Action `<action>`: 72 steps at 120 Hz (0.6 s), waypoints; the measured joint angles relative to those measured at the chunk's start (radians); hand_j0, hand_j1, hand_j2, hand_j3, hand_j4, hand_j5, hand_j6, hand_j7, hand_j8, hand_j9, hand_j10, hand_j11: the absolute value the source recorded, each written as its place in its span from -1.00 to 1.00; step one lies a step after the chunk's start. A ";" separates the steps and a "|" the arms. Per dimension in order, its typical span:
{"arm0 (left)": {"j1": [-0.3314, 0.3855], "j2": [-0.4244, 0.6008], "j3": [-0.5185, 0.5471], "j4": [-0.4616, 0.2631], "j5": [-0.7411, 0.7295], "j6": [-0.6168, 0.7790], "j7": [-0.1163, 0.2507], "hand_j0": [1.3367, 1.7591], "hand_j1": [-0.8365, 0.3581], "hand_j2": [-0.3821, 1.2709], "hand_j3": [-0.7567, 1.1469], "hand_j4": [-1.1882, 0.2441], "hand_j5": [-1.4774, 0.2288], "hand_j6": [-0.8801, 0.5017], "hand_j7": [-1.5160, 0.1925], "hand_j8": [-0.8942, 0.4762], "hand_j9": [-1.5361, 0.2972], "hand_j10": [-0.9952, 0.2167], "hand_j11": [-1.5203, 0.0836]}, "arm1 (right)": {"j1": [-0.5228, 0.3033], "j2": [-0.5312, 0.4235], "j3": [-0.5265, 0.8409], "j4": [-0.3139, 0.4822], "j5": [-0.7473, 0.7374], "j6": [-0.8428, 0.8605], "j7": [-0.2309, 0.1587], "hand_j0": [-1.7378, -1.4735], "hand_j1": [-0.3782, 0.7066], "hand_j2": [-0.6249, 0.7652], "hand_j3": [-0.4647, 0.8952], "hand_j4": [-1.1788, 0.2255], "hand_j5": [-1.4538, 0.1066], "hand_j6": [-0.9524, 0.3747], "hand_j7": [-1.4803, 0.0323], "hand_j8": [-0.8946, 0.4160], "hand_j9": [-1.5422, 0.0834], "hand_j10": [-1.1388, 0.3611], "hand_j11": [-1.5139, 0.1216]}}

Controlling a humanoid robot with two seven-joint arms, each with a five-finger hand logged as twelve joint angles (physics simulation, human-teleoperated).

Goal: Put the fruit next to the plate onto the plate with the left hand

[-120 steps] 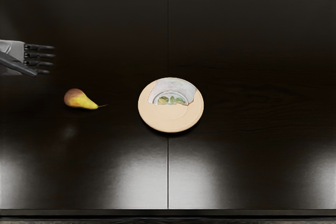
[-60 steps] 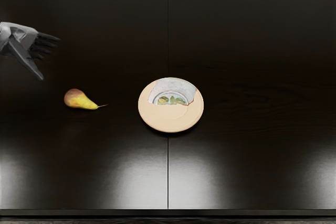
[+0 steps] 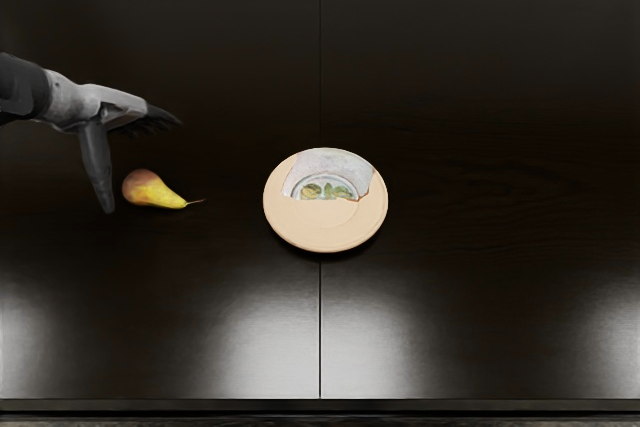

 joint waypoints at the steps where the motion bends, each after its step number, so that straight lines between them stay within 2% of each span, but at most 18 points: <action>1: 0.000 0.000 0.000 -0.002 0.003 0.000 0.000 0.52 0.94 -0.53 -0.20 0.62 0.69 0.23 0.74 0.26 0.64 0.60 0.86 | 0.000 0.000 0.000 0.000 0.000 0.000 0.000 -0.40 -0.95 -0.10 -0.32 0.68 0.86 0.43 0.96 0.36 0.90 0.52 0.85; 22: 0.006 -0.002 0.000 -0.025 0.145 0.000 0.000 0.52 0.90 -0.53 -0.20 0.59 0.66 0.20 0.71 0.23 0.61 0.56 0.82 | 0.000 0.000 0.000 0.000 0.000 0.000 0.000 -0.40 -0.95 -0.10 -0.32 0.68 0.86 0.43 0.96 0.36 0.90 0.52 0.85; 39: 0.005 -0.012 0.000 -0.030 0.197 0.000 0.000 0.52 0.88 -0.52 -0.20 0.58 0.65 0.19 0.69 0.22 0.60 0.55 0.81 | 0.000 0.000 0.000 0.000 0.000 0.000 0.000 -0.40 -0.95 -0.10 -0.32 0.68 0.86 0.43 0.96 0.36 0.90 0.52 0.85; 57: 0.058 -0.045 0.003 -0.029 0.276 0.044 0.000 0.52 0.86 -0.52 -0.20 0.57 0.64 0.18 0.68 0.21 0.59 0.53 0.80 | 0.000 0.000 0.000 0.000 0.000 0.000 0.000 -0.40 -0.95 -0.10 -0.32 0.68 0.86 0.43 0.96 0.36 0.90 0.52 0.85; 64: 0.092 -0.065 0.004 -0.028 0.321 0.086 0.000 0.52 0.86 -0.52 -0.20 0.56 0.63 0.17 0.68 0.20 0.59 0.53 0.79 | 0.000 0.000 0.000 0.000 0.000 0.000 0.000 -0.40 -0.95 -0.10 -0.32 0.68 0.86 0.43 0.96 0.36 0.90 0.52 0.85; 72: 0.095 -0.073 0.005 -0.028 0.358 0.155 0.000 0.52 0.86 -0.52 -0.20 0.56 0.63 0.17 0.67 0.20 0.58 0.53 0.79 | 0.000 0.000 0.000 0.000 0.000 0.000 0.000 -0.40 -0.95 -0.10 -0.32 0.68 0.86 0.43 0.96 0.36 0.90 0.52 0.85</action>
